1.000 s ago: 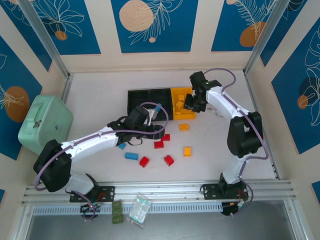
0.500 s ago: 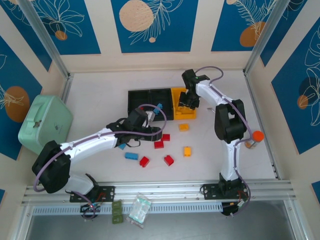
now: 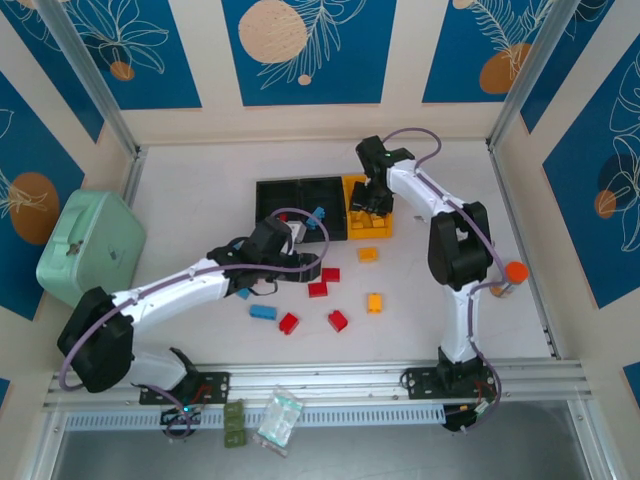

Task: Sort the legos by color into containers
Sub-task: Place the lego in the container, then pick up the lego from the center of the table.

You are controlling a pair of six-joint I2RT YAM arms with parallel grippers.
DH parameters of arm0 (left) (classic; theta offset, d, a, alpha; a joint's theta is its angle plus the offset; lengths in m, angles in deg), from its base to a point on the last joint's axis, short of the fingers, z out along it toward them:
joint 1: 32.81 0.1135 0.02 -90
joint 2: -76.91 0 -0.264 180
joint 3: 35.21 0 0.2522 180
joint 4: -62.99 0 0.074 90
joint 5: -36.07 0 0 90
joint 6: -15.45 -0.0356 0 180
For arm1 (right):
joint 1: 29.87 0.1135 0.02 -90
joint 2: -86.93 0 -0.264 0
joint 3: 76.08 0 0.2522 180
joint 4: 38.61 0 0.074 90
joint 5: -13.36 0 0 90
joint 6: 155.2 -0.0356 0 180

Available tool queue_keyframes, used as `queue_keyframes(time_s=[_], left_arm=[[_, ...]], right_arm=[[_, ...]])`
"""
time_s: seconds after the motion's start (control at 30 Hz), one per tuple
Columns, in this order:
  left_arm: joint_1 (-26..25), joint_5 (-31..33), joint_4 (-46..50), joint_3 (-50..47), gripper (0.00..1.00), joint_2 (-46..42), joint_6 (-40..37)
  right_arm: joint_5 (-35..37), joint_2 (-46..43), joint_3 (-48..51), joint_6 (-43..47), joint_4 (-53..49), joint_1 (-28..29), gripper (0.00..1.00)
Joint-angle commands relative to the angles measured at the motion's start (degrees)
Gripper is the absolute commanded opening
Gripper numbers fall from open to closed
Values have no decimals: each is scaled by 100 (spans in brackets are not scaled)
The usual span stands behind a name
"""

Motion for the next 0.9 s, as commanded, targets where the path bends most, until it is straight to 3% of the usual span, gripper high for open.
queue_keyframes(time_s=[0.0, 0.5, 0.87], left_arm=[[136, 89, 123, -121, 61, -209, 42], [246, -360, 57, -139, 61, 239, 162], [236, -447, -157, -227, 61, 457, 308]], right_arm=[[-129, -780, 335, 51, 63, 73, 51], [-748, -2671, 2974, 180, 1076, 89, 56], [-512, -2686, 3896, -17, 1519, 418, 71]])
